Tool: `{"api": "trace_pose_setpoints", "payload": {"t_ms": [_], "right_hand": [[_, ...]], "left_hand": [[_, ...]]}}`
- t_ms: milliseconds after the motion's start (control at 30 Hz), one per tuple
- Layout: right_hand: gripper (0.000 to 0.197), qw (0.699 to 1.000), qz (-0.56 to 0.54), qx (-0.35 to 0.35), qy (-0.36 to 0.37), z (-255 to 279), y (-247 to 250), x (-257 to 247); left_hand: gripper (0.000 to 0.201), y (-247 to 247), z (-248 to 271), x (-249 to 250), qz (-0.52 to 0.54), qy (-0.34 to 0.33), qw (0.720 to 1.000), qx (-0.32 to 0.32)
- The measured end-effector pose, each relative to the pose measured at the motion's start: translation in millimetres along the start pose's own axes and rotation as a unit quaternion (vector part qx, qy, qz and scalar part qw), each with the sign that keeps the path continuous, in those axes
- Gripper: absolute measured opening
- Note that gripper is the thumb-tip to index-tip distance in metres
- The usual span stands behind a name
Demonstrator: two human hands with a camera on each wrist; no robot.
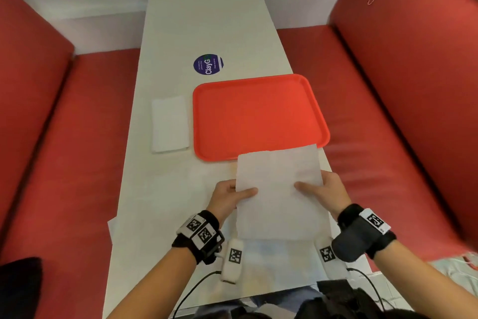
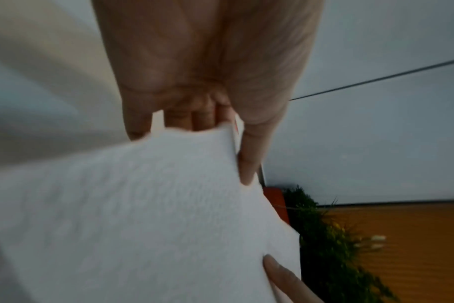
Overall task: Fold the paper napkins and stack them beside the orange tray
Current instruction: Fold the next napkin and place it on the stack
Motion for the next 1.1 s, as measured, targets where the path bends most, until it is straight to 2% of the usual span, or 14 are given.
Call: {"api": "trace_pose_setpoints", "payload": {"t_ms": [100,200,233,300,367,433,567,733,767,833,900,967,1033,1100], "right_hand": [[0.014,1.000,0.006,-0.011,-0.008,1,-12,3],[0.015,0.999,-0.002,-0.039,0.004,3,-35,-11],[0.015,0.999,-0.007,-0.049,0.010,4,-43,-18],[0.017,0.997,-0.019,-0.069,0.019,4,-61,-32],[0.019,0.996,-0.029,-0.080,0.025,3,-76,-44],[0.021,0.995,-0.039,-0.083,0.027,2,-86,-53],[0.014,0.996,-0.036,-0.078,0.036,-1,-100,-61],[0.010,0.996,0.001,-0.072,0.049,-1,-109,-64],[0.012,0.996,-0.001,-0.077,0.042,-1,-111,-64],[0.031,0.996,0.024,-0.082,0.032,-2,-115,-62],[0.052,0.993,0.081,-0.084,0.033,-1,-120,-62],[0.068,0.985,0.144,-0.088,0.042,0,-127,-63],[0.076,0.976,0.188,-0.095,0.054,1,-132,-66],[0.069,0.975,0.191,-0.092,0.064,0,-132,-67]], "left_hand": [[0.024,12,6,13,0.004,-0.021,1.000,0.007],[0.024,5,20,28,0.050,-0.018,0.997,-0.058],[0.032,1,26,30,0.078,0.000,0.993,-0.089],[0.064,-2,32,28,0.123,0.048,0.982,-0.132],[0.084,2,36,32,0.176,0.072,0.973,-0.133],[0.089,16,37,34,0.235,0.077,0.964,-0.101],[0.074,42,33,32,0.280,0.058,0.956,-0.072],[0.054,53,37,15,0.314,0.079,0.945,-0.044],[0.049,50,39,14,0.319,0.082,0.943,-0.048],[0.047,45,42,8,0.319,0.091,0.941,-0.062],[0.065,41,45,4,0.311,0.114,0.941,-0.071],[0.072,36,45,1,0.300,0.147,0.939,-0.082],[0.076,32,45,2,0.293,0.162,0.938,-0.090],[0.077,35,41,4,0.288,0.151,0.942,-0.082]]}}
Point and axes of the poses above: each hand's wrist, its own z-axis away from the middle knuckle, its own y-axis out of the back of the hand, x = y × z, the point moved 10 cm from there along -z, towards the middle knuckle, and after that the axes turned 8 degrees about z, right-handed, at the moved point
